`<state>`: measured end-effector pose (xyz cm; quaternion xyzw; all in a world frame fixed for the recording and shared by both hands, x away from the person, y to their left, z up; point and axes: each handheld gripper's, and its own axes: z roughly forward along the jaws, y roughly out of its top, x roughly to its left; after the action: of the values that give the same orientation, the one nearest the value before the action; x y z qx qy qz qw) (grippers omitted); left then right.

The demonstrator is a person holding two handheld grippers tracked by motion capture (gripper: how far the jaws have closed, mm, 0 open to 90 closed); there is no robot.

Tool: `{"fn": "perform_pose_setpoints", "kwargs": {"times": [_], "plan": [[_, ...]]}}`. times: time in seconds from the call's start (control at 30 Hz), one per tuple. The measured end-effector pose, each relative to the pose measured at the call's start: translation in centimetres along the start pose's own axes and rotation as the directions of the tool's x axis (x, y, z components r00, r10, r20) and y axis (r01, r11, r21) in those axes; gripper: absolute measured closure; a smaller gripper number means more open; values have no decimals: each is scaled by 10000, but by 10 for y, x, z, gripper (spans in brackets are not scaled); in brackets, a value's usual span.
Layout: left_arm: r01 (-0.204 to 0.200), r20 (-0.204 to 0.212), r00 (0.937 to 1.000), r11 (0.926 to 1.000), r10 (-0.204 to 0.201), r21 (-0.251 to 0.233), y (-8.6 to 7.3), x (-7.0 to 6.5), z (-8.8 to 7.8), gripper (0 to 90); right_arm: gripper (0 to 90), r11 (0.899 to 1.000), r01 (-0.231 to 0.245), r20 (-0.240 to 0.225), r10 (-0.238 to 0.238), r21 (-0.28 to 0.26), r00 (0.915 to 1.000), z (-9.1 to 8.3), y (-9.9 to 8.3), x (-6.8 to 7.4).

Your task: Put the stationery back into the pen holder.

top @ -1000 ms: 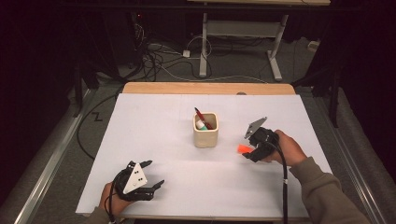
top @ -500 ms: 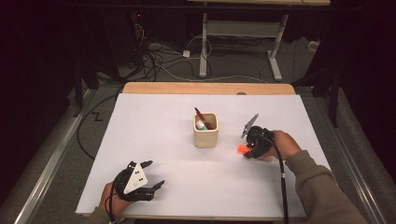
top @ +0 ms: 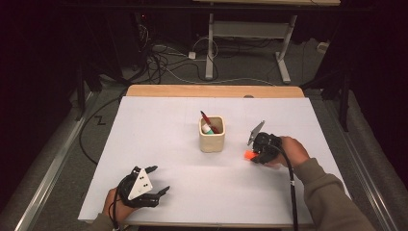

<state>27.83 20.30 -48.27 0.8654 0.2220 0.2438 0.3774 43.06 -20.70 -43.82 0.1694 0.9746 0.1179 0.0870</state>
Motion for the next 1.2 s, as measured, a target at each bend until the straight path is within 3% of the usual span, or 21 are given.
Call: {"fn": "perform_pose_setpoints", "kwargs": {"times": [0.17,0.43,0.53,0.7,0.8,1.1,1.2], "plan": [[16,-14,10000,10000,-16,-12,0,0,0,223,677,9954,-239,363,273,-932,9990,-7,-7,4],[2,-39,10000,10000,-2,-1,0,0,0,223,677,9552,-661,832,937,-2884,9921,-23,-19,14],[2,-46,10000,10000,-2,6,0,0,0,223,678,9319,-779,976,1197,-3543,9880,-29,-24,17],[-16,-45,10000,10000,16,22,0,0,0,223,678,8813,-1027,1091,1712,-4612,9792,-38,-33,20],[-1,-53,10000,10000,1,12,0,0,0,223,677,8555,-1053,1149,1882,-5070,9754,-42,-36,23],[-40,-52,10000,10000,40,13,0,0,0,223,678,7657,-1223,1185,2512,-6314,9607,-51,-44,27],[-49,-63,10000,10000,49,3,0,0,0,223,678,7436,-1222,1173,2612,-6574,9581,-52,-45,28]]}}
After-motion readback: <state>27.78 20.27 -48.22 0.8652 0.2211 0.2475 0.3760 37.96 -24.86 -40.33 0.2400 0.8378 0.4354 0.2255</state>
